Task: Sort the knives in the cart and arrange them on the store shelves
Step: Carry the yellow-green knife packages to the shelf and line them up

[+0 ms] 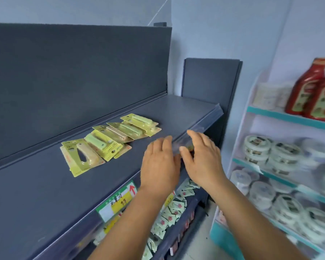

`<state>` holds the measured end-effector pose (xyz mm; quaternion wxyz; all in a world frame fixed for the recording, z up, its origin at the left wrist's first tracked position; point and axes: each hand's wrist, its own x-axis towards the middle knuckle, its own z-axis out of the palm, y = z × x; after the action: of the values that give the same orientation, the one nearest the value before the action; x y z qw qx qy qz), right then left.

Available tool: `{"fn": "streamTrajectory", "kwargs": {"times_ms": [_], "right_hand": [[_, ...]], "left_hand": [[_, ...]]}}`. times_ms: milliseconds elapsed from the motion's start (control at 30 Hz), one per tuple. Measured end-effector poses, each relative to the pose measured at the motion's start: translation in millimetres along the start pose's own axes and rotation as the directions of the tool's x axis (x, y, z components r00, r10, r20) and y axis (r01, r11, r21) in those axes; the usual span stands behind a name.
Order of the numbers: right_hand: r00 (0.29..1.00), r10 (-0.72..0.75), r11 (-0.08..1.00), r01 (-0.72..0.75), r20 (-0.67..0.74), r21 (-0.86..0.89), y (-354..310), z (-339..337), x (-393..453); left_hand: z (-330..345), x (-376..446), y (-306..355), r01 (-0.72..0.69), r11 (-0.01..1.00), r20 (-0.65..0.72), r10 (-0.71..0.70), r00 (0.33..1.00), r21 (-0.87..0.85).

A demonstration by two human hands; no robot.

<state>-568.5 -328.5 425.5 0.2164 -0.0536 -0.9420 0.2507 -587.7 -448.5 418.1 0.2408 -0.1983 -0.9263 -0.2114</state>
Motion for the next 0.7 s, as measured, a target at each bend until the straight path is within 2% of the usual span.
{"fn": "streamTrajectory", "kwargs": {"times_ms": [167, 267, 367, 533, 700], "right_hand": [[0.974, 0.226, 0.971, -0.226, -0.012, -0.081, 24.4, -18.8, -89.2], [0.93, 0.366, 0.926, -0.367, -0.034, -0.084, 41.4, -26.9, -142.3], [0.866, 0.498, 0.86, -0.5, -0.047, -0.102, 64.1, -35.2, -191.3], [0.754, 0.65, 0.744, -0.657, -0.095, -0.122, 105.2, -54.1, -261.1], [0.605, 0.782, 0.601, -0.795, -0.152, -0.076, 153.3, -74.7, -324.4]], "left_hand": [[8.9, -62.5, 29.4, -0.134, 0.985, 0.193, 0.153, 0.969, -0.106], [15.9, -97.3, 54.4, -0.192, 0.969, 0.28, 0.229, 0.932, -0.156], [29.2, -130.7, 82.1, -0.24, 0.933, 0.303, 0.319, 0.898, -0.269], [52.2, -175.5, 135.5, -0.3, 0.883, 0.439, 0.444, 0.781, -0.36], [85.9, -215.0, 200.3, -0.381, 0.832, 0.576, 0.554, 0.601, -0.404]]}}
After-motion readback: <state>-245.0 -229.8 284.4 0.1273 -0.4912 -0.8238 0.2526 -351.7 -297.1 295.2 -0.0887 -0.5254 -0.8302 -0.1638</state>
